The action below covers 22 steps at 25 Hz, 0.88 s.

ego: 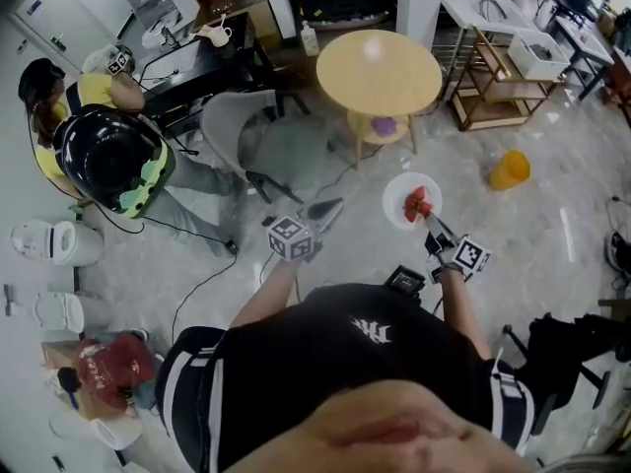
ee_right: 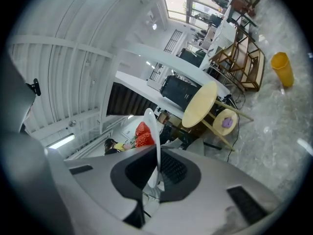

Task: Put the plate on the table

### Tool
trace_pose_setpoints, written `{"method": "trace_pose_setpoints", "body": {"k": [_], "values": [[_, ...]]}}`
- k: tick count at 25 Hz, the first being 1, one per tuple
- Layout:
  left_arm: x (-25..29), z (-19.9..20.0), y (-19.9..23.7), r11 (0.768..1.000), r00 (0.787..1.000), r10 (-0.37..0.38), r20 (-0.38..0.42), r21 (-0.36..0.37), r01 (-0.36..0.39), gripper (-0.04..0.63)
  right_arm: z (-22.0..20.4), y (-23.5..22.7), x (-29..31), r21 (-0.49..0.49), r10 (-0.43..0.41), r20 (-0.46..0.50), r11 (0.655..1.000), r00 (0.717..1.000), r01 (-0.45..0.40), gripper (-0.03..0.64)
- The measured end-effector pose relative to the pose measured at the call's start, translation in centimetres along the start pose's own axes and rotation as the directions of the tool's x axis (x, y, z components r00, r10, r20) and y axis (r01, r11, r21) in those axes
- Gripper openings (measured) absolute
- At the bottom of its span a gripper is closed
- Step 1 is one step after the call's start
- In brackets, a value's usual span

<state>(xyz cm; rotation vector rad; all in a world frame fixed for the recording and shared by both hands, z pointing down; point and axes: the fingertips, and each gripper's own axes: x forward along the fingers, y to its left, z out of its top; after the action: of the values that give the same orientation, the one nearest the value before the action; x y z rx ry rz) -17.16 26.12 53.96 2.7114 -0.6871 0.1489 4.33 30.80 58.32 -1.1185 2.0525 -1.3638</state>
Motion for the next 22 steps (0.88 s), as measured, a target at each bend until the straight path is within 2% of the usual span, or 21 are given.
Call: {"method": "trace_pose_setpoints", "body": {"k": [4,7,11,15,18,22], "values": [[-0.1,-0.3,0.0,1.000,1.000,0.000,-0.008,0.007,0.000,0.002,-0.1,0.0,0.0,0.018,0.007,0.003,1.000,1.000,-0.007,0.008],[-0.2,-0.5,0.0,1.000,1.000,0.001,-0.014,0.005,-0.001,0.002,0.2,-1.0,-0.4,-0.083,-0.049,-0.017,0.995,0.999,0.048,0.008],[-0.1,-1.2,-1.2,1.000,1.000,0.007,-0.015,0.006,-0.007,0.002,-0.3,-0.3,-1.0,-0.006,0.021,-0.005,1.000,1.000,-0.021,0.008],[-0.2,-1.1,-0.6,1.000,1.000,0.008,-0.024,0.003,-0.008,0.002,-0.2,-0.7,-0.5,-0.043,-0.003,-0.014,0.999,1.000,0.002,0.008],[-0.2,-0.6,0.1,1.000,1.000,0.008,-0.024,-0.005,-0.008,0.002,0.1,-1.7,-0.4,-0.073,-0.092,-0.027,0.993,0.995,0.089,0.008],[0.2,-0.9,-0.5,1.000,1.000,0.007,-0.022,-0.003,-0.007,0.002,-0.1,0.4,0.1,-0.004,0.059,-0.003,0.998,0.998,-0.059,0.008]]}}
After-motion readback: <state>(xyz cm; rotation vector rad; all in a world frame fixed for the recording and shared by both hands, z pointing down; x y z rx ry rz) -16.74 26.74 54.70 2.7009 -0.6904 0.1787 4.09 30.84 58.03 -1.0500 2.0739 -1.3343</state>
